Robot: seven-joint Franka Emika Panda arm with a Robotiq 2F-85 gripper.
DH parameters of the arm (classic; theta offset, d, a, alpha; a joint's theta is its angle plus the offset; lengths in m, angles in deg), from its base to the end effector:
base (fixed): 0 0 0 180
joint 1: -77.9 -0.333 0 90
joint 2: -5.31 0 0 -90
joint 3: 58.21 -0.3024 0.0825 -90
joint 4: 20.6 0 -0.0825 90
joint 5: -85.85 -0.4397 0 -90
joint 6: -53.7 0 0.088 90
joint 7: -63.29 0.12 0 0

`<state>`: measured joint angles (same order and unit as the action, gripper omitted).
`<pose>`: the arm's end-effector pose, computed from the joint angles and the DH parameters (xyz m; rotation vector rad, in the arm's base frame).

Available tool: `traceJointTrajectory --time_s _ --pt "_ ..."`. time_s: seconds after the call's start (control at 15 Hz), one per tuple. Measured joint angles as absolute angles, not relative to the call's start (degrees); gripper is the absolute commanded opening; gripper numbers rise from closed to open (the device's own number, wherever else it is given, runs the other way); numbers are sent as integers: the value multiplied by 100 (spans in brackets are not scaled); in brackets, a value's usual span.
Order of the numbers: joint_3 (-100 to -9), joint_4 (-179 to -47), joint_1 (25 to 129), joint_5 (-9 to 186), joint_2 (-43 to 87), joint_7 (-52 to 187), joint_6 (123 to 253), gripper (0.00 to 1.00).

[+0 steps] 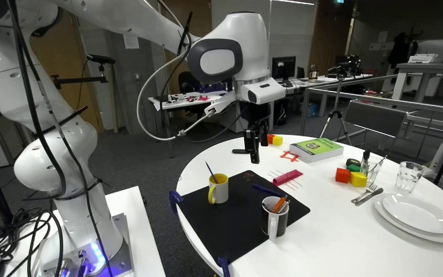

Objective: Move the pen and place it in the cup

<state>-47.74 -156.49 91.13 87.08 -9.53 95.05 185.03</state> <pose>0.4851 -0.2129 0.3857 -2.7439 1.4169 -0.2677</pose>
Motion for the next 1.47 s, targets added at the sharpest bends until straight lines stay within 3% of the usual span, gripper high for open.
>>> traceJointTrajectory --time_s 0.53,1.47 --pt "-5146 -15079 9040 8733 86 11398 18504 100" --pt "-5232 -14270 8361 8814 1792 11529 19365 100"
